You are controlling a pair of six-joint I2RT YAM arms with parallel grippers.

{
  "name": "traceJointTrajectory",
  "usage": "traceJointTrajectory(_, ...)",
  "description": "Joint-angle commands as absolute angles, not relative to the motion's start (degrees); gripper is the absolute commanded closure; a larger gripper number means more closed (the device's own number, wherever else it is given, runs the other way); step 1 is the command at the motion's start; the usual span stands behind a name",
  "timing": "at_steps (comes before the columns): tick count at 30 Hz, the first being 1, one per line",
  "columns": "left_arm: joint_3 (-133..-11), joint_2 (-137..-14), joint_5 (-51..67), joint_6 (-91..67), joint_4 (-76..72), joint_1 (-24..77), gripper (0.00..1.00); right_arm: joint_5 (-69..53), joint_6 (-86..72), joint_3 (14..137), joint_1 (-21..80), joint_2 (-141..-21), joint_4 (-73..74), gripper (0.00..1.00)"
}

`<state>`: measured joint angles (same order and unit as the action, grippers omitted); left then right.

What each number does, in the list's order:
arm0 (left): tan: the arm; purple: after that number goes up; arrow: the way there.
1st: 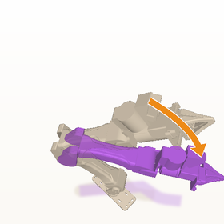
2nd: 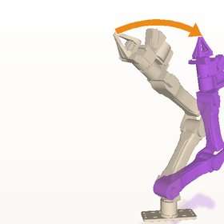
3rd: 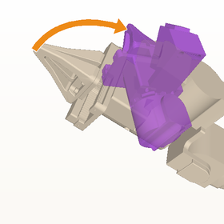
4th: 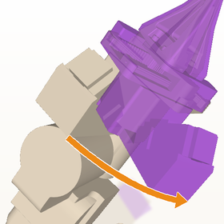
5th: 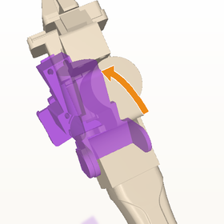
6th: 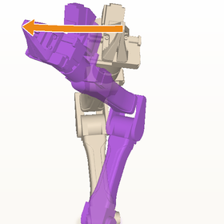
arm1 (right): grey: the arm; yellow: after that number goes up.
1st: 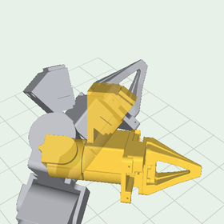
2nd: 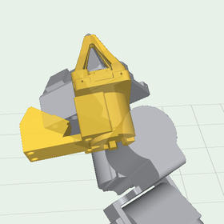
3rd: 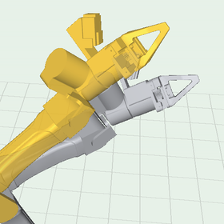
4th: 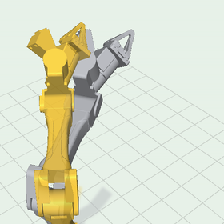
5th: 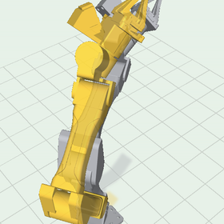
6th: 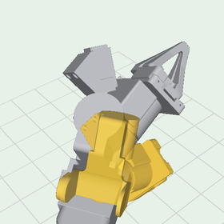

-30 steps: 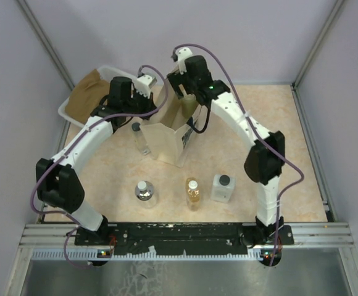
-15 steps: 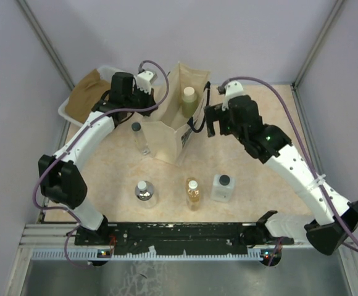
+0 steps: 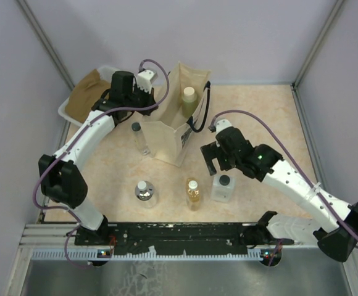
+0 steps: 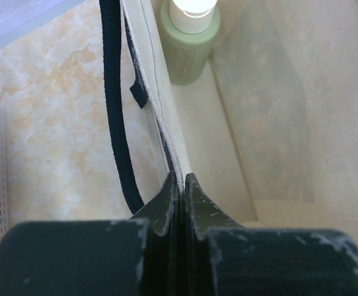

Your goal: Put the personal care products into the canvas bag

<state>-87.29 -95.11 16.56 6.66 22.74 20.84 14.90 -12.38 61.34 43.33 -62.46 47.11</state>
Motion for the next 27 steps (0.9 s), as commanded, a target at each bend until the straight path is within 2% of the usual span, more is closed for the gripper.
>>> traceJointTrajectory(1,-88.79,-95.71,17.65,6.67,21.81,20.54,1.00,13.63,-12.95,60.75,47.07,-59.50,50.61,0.01)
traceJointTrajectory(6,-88.18,-95.55,18.23,6.49,21.60,20.57,1.00,9.82,-10.88,60.95,47.29,-56.72,50.82,0.01)
traceJointTrajectory(27,-87.51,-95.19,19.11,6.20,21.36,20.57,1.00,7.87,-15.20,65.91,49.95,-62.73,62.49,0.01)
